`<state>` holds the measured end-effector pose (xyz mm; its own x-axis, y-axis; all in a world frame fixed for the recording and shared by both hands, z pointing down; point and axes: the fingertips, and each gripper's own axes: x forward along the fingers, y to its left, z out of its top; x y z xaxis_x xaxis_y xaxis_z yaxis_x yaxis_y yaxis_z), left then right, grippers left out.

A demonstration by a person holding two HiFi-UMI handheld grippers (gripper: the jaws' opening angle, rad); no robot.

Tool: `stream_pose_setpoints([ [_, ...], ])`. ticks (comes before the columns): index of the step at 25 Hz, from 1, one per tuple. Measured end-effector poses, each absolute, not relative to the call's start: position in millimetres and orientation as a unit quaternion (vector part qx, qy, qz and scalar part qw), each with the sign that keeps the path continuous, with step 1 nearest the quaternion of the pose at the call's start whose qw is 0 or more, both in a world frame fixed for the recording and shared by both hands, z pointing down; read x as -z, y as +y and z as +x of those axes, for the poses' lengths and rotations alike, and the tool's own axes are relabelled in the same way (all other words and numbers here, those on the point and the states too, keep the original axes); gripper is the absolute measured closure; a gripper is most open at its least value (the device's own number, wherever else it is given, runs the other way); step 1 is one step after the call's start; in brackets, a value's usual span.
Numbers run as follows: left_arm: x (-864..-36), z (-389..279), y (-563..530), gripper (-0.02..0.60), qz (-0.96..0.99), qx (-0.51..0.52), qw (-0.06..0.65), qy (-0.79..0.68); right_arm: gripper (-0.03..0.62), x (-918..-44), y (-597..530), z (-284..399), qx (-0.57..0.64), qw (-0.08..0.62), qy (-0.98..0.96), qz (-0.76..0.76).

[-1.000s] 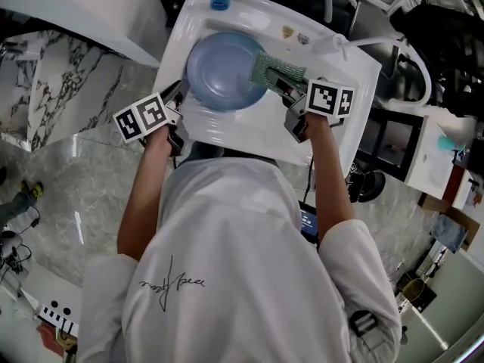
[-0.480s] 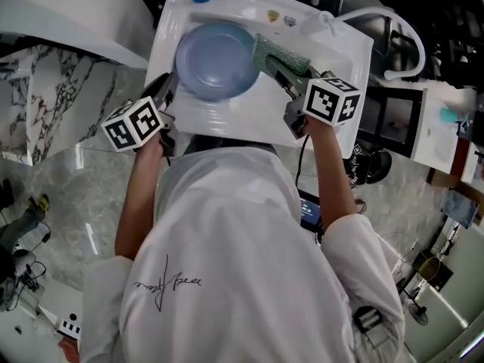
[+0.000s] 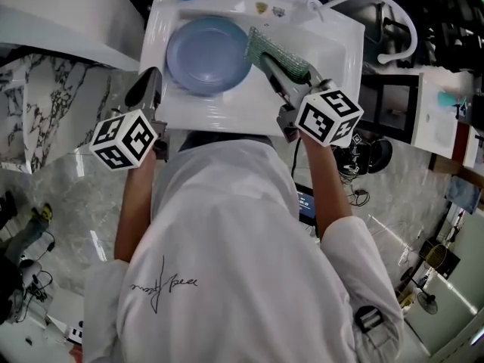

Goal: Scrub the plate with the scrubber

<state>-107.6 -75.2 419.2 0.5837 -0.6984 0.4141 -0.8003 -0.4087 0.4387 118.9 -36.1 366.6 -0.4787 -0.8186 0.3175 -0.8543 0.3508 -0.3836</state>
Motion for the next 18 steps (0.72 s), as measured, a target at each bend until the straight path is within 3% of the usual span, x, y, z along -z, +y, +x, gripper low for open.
stream_pose_setpoints([
  [18, -379.6, -96.1, -50.8, 0.529, 0.860, -0.077, 0.238, -0.445, 0.534, -332.5, -6.2, 108.3, -0.171, 0.032, -0.839, 0.516],
])
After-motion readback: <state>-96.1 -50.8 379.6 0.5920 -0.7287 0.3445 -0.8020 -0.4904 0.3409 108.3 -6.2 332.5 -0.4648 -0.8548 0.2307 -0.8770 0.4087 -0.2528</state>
